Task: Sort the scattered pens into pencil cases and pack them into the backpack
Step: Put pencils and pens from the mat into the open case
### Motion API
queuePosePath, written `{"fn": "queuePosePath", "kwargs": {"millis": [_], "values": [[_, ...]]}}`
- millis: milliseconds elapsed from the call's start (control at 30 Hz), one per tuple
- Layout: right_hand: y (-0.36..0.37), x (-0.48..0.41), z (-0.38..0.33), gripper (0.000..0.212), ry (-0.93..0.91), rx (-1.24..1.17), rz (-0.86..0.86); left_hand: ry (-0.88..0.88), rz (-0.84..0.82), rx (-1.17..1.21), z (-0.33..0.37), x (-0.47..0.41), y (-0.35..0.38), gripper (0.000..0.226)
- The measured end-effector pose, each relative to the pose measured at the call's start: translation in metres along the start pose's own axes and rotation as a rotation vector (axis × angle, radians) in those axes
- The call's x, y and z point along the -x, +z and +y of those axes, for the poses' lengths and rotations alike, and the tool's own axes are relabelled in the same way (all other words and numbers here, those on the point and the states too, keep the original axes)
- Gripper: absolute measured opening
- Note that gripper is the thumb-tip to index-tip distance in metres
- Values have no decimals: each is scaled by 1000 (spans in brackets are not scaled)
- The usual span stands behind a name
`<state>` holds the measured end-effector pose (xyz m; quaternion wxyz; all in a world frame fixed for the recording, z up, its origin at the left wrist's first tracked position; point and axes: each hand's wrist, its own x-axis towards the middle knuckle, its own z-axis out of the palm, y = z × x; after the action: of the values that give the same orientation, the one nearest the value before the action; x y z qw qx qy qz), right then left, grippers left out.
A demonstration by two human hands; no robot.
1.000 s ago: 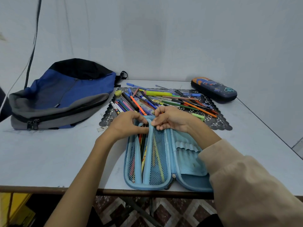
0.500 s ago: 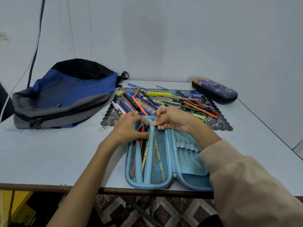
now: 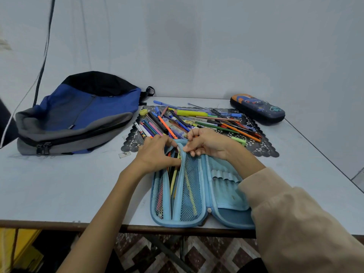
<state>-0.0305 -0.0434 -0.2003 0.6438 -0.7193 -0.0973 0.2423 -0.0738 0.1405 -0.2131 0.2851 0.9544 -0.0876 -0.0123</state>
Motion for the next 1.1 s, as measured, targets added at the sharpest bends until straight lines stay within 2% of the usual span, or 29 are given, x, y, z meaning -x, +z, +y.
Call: {"fn": "queuePosePath", "kwargs": {"millis": [233, 400, 600, 800, 1033, 1100], "values": [[1, 2, 0, 34, -8, 43, -3, 23, -38, 111, -7, 1, -4, 62], [0, 2, 0, 34, -18, 36, -8, 83, 124, 232, -16, -3, 1, 32], [1, 0, 2, 35, -21, -4, 13, 117, 190, 174, -12, -4, 3, 26], [0, 0, 1, 36, -15, -23, 5, 77, 134, 181, -11, -7, 0, 27], [0, 1, 1, 36, -18, -39, 10, 80, 79, 419, -10, -8, 4, 18], [0, 0, 2, 36, -23, -40, 10, 93, 96, 415, -10, -8, 8, 19]]}}
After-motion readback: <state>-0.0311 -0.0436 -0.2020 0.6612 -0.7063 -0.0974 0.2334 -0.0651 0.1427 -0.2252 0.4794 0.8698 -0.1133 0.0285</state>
